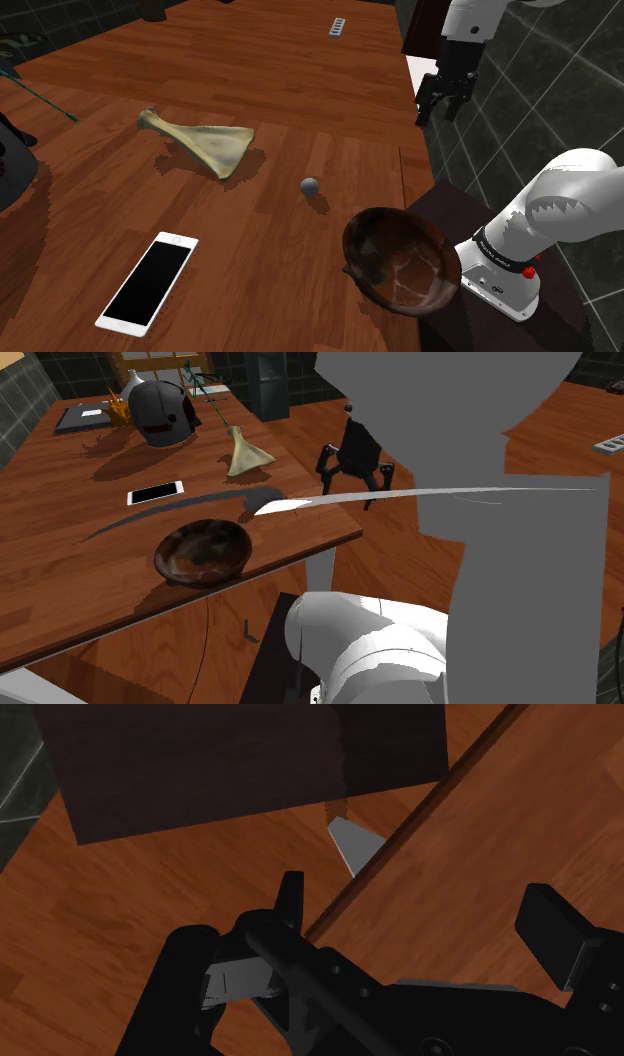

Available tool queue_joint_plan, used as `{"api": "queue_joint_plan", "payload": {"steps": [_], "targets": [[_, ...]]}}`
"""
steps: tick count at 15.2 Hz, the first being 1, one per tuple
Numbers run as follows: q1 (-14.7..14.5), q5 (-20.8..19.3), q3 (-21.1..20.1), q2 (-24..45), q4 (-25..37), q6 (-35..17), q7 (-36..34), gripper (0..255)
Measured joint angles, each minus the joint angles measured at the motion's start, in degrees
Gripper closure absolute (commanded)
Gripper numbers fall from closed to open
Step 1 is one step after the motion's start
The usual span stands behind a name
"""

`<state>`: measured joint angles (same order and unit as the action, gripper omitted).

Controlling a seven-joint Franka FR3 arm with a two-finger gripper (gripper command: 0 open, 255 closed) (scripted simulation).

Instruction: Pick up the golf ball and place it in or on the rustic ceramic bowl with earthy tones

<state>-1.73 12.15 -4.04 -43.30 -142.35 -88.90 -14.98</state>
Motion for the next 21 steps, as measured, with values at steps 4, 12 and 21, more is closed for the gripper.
{"api": "queue_joint_plan", "payload": {"steps": [4,12,21], "targets": [[-1.8,4.2,-6.0,2.0,-0.7,-5.6,-6.6,0],[-3.5,9.1,-17.8,10.5,1.4,-17.8,-19.2,0],[-1.6,4.9,-31.5,26.6,10.1,-31.0,-36.1,0]]}}
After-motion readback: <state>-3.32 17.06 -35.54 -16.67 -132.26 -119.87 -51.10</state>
